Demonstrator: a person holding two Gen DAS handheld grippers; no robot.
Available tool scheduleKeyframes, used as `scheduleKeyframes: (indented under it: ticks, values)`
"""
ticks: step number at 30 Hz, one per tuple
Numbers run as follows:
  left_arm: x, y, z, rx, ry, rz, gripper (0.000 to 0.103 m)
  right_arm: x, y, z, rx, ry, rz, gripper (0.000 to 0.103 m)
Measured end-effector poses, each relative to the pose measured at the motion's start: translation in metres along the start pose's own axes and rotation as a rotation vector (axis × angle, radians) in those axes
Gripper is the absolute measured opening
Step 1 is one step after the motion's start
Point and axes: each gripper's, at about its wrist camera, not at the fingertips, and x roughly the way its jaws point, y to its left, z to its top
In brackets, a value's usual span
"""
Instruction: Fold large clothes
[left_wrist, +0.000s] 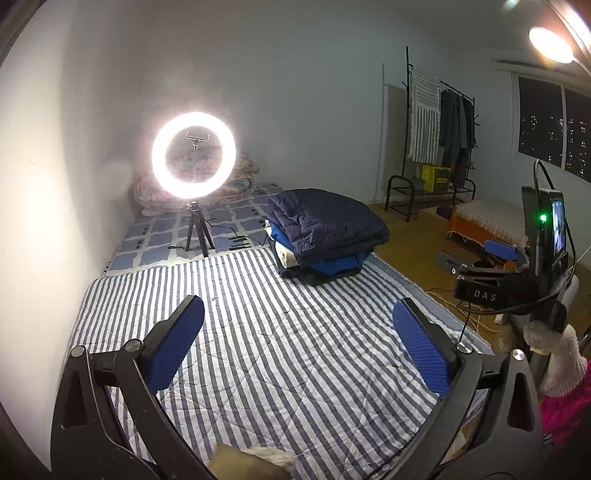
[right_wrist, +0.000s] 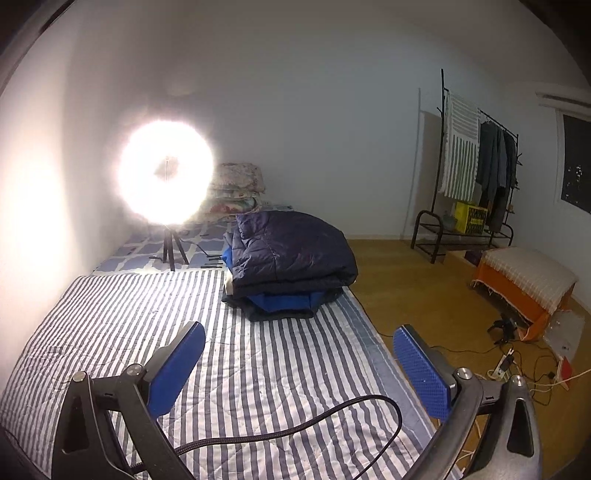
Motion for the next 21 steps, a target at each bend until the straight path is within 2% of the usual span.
scheduleKeyframes:
  ticks: [7, 21]
  values:
    - [0.010, -0.006, -0.012, 0.034, 0.019, 0.062, 0.103, 0.005, 0.000, -0.006, -0.007, 0.012, -0.013, 0.103]
    - [0.021, 0.001, -0.022, 0.024, 0.059, 0.065, 0.103, 0.010, 0.001, -0.012, -0.013, 0.033, -0.004, 0.103]
